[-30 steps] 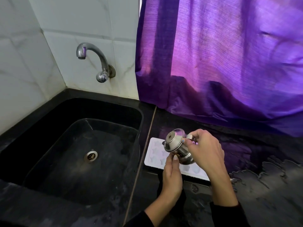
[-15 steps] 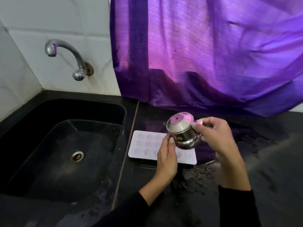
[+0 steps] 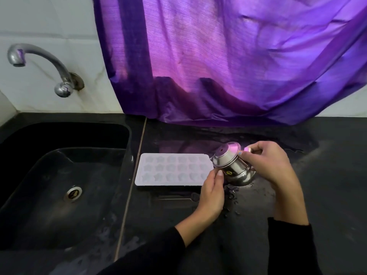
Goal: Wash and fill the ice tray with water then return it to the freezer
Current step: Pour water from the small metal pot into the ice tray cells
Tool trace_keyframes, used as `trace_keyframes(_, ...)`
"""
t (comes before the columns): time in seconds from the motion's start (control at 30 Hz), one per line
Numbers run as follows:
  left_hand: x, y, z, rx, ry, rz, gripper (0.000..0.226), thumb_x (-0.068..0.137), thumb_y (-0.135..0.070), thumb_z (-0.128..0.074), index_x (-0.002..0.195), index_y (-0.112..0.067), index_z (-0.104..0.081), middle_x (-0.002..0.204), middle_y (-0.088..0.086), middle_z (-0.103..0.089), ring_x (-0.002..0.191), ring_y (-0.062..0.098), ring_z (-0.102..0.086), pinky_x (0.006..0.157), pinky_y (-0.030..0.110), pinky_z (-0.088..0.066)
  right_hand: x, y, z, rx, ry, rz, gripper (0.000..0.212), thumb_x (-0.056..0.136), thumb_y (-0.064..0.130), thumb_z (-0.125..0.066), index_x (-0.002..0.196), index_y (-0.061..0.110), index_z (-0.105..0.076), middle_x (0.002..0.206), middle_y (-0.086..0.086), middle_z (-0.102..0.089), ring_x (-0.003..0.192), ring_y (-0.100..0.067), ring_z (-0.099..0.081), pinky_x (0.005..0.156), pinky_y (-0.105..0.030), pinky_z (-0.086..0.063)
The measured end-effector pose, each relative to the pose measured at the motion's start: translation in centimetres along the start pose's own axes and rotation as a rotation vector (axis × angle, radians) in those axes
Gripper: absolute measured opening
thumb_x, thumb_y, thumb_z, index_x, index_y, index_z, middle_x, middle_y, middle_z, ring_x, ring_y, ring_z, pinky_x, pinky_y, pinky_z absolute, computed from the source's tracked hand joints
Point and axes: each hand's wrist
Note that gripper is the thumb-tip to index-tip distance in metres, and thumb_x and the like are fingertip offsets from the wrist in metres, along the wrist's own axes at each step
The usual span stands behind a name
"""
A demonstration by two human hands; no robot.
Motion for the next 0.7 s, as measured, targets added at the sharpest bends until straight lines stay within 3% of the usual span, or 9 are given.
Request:
trace_keyframes(0.13,-0.5,0.6,-0.8,0.010,0.015,0.044,0.024,0.102,-0.031,-0.035,0.093,-0.039,-0.056,0.104,-0.014,-0.063,0.106,0.004,-0.057,0.102,0.040,-0.044,0.1,-0.5,0.3,-0.042,0.032,-0.022,0.024,0.074,0.041,-0.072,0.068,0.019,-0.065,0.073,-0.001,-0.070,0.083,-0.030,-0.065,0.082,-0.047,-0.052)
trace_keyframes(0.4,-0.7,1.5,-1.8,-0.035,0.010,0.080,0.024,0.101,-0.031,-0.036,0.095,-0.037,-0.059,0.110,-0.010,-0.065,0.111,0.010,-0.058,0.103,0.043,-0.043,-0.2,-0.5,0.5,-0.150,0.052,-0.047,0.019,0.080,0.039,-0.069,0.068,0.027,-0.061,0.083,0.004,-0.066,0.092,-0.027,-0.061,0.085,-0.040,-0.048)
trace_keyframes(0.7,-0.9,1.2,-2.4,-0.116,0.003,0.116,0.023,0.102,-0.026,-0.036,0.100,-0.030,-0.058,0.108,-0.010,-0.065,0.109,0.009,-0.059,0.103,0.040,-0.044,-1.2,0.1,0.7,-0.224,0.023,-0.018,0.023,0.085,0.033,-0.065,0.066,0.024,-0.057,0.084,0.002,-0.064,0.091,-0.028,-0.059,0.076,-0.034,-0.043)
Point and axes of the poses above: each hand's wrist, its own x-axis towards the middle knuckle, its own z-axis out of the back of the hand, y = z × x
